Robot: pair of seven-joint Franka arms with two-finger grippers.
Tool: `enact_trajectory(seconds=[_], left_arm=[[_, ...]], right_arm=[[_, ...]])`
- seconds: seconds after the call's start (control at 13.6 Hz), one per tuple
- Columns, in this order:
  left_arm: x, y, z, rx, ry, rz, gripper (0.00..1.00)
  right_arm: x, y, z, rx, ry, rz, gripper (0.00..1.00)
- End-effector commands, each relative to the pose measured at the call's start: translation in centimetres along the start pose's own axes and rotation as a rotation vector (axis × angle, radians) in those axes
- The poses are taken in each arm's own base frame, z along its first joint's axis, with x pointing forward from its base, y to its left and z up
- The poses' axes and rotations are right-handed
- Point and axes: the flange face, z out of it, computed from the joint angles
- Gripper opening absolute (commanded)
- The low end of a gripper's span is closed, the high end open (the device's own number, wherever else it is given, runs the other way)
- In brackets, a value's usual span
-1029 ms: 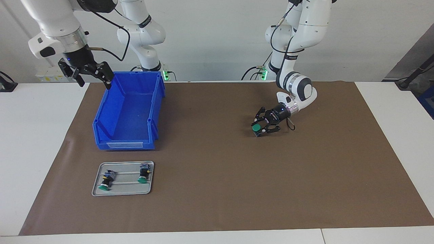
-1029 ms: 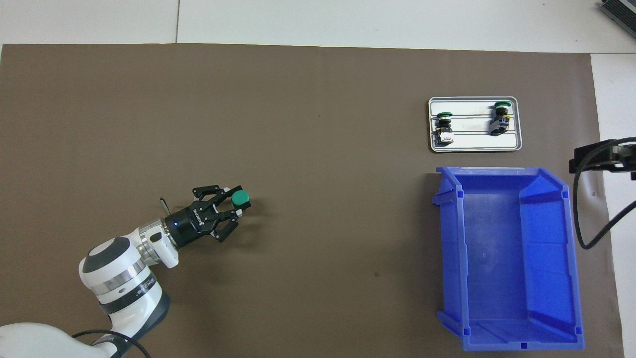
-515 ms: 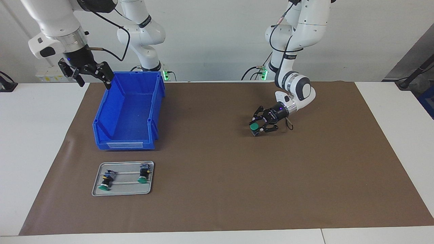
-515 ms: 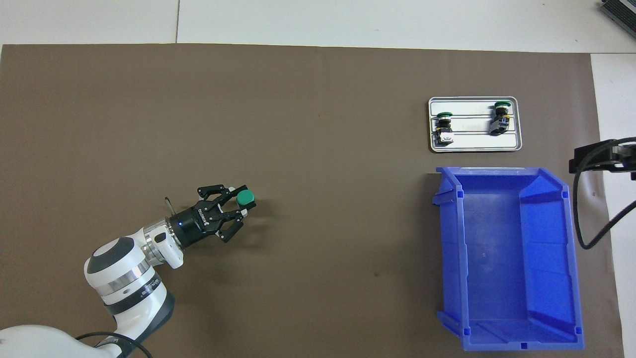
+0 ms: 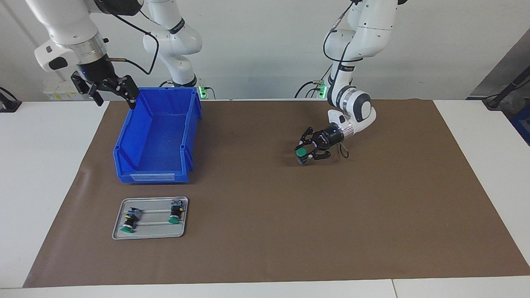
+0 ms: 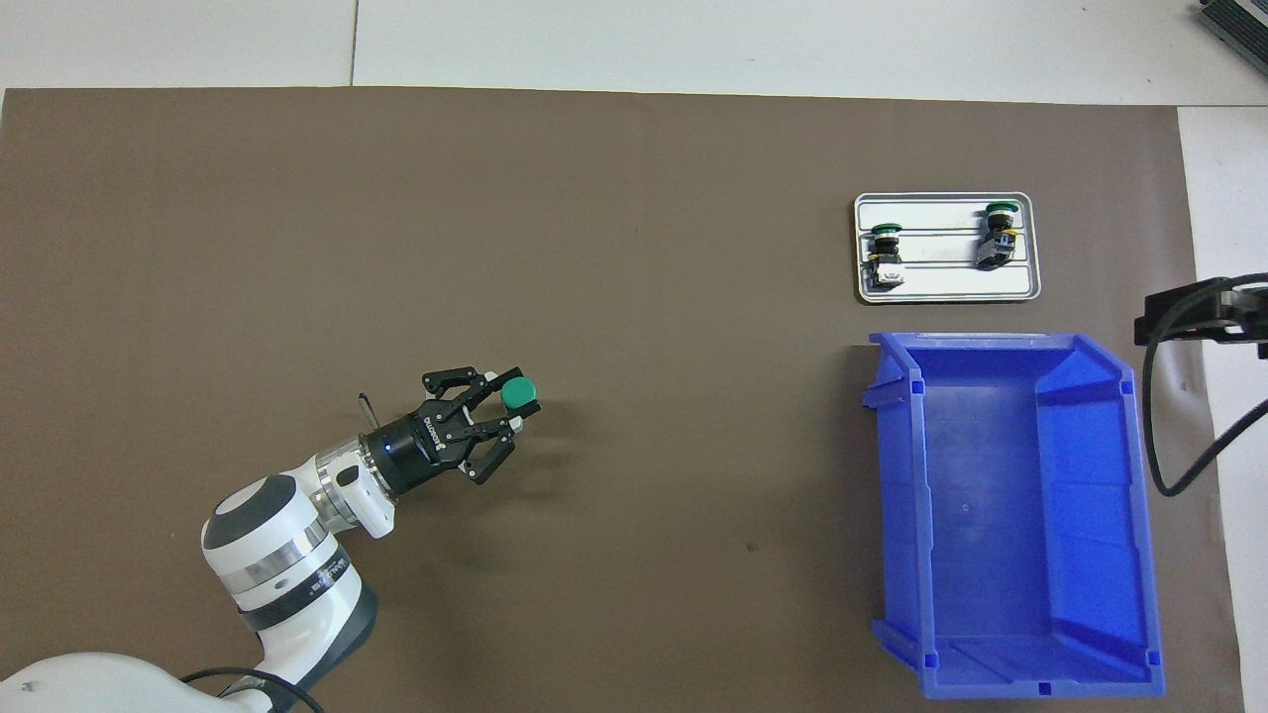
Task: Place and press button with both arms
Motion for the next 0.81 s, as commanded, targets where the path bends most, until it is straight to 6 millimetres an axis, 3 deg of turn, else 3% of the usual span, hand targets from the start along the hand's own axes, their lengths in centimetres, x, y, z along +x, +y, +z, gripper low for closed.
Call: enact_trajectory(seconds=[0.0,0.59,0.66,0.74], left_arm=[[0.5,1.8,-1.1,-0.018,0.072,-0.005,0.00],[-1.6,1.1,-2.1,0.050,-0.061,-0.013,0.00],[-1.4,0.9,-2.1,0.052,-0.057,-0.011,0.11],[-1.2,0.9,-2.1,0.048,-0.047,-0.010,0.34]], right_arm=[[-0.5,0.0,-0.1,0.020,0.008,-0.005,1.00],[-0.5,0.0,0.0,0.020,0.006,-0.004,1.00],[-0.5,0.0,-0.1,0.020,0.008,-0.004,1.00],[-0.5,0.0,-0.1,0.020,0.008,-0.004,1.00]])
